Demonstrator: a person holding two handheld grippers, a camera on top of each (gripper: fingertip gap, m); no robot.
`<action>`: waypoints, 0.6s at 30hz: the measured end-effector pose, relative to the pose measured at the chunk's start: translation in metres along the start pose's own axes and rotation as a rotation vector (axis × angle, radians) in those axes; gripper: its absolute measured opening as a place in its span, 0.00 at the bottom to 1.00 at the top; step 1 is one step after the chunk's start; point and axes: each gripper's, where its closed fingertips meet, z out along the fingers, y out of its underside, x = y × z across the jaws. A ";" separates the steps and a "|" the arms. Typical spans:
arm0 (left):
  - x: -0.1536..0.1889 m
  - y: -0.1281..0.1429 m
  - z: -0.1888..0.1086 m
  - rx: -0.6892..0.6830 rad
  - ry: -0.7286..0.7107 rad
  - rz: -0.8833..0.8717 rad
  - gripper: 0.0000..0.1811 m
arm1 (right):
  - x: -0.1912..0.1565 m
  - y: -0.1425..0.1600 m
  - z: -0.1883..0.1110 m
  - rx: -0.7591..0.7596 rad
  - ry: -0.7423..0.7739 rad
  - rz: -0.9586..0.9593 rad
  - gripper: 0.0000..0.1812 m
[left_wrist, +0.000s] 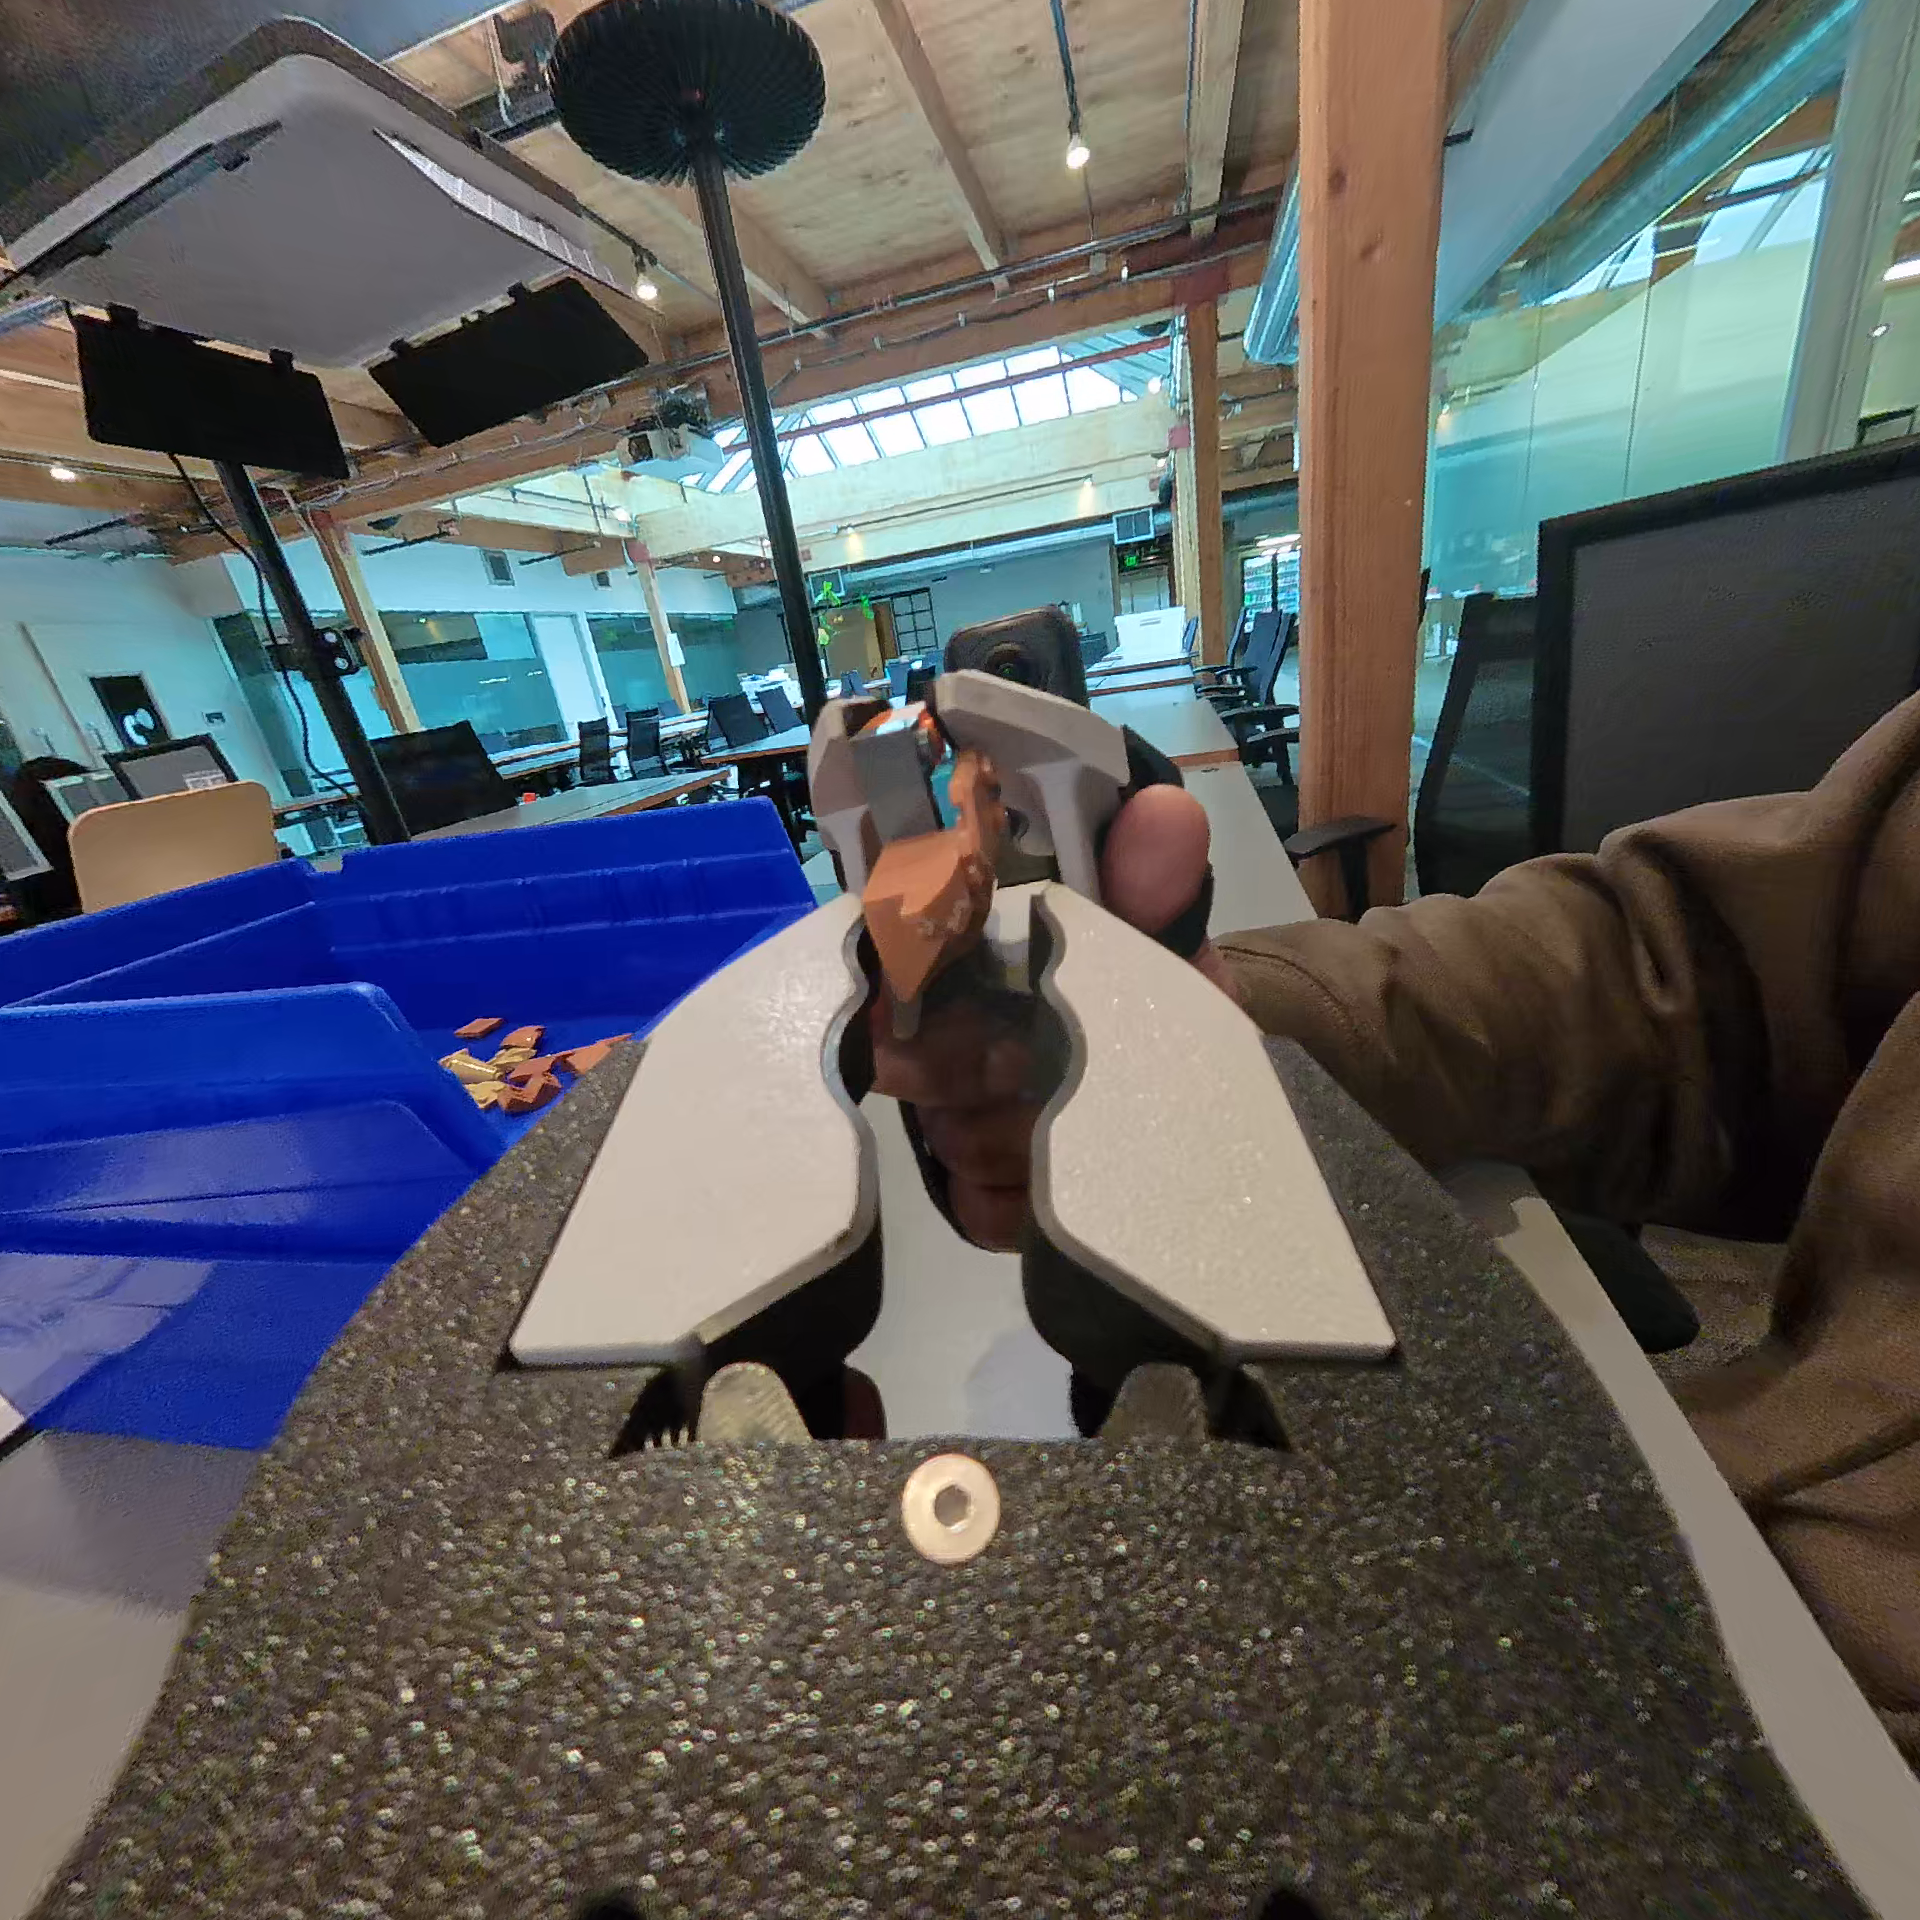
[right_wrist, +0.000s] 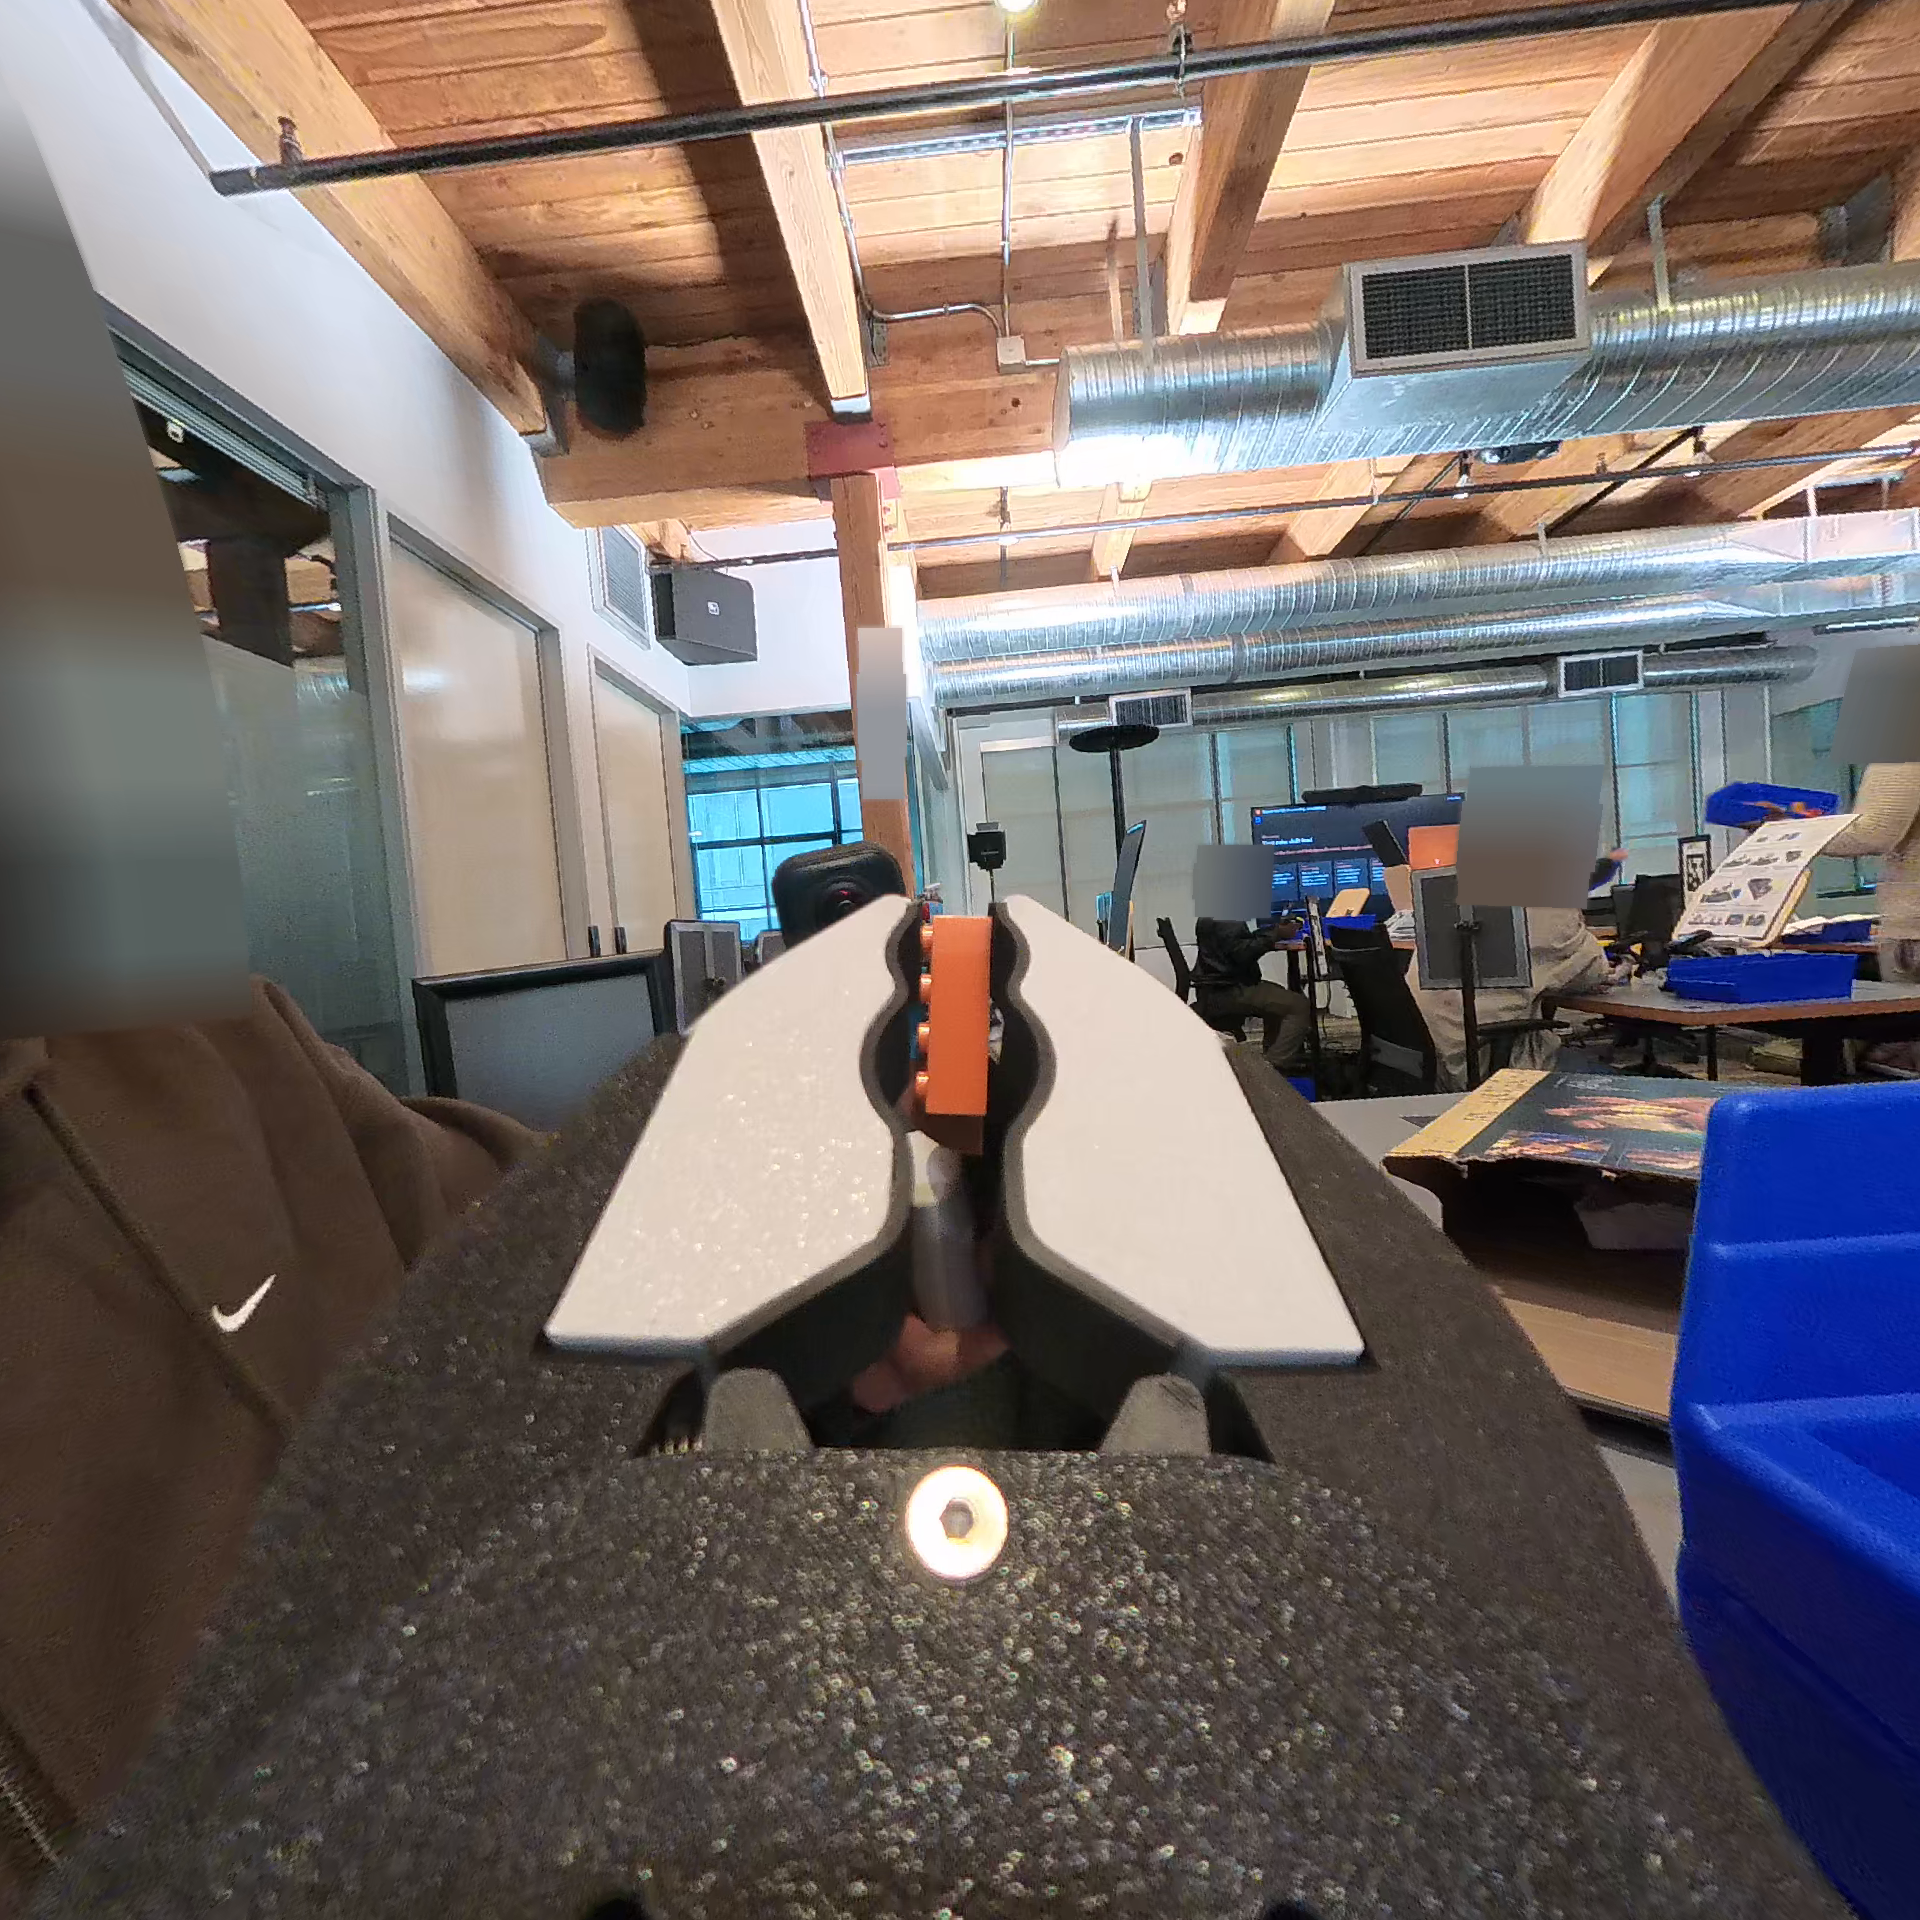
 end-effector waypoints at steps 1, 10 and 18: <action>0.000 0.000 0.000 -0.001 0.003 -0.005 0.15 | 0.000 0.001 0.000 -0.001 -0.001 0.004 0.07; -0.012 0.005 -0.005 -0.113 -0.045 0.080 0.09 | 0.008 0.008 -0.001 -0.077 0.053 -0.038 0.08; -0.049 0.017 -0.029 -0.452 -0.239 0.427 0.09 | 0.017 0.019 -0.008 -0.419 0.162 -0.520 0.10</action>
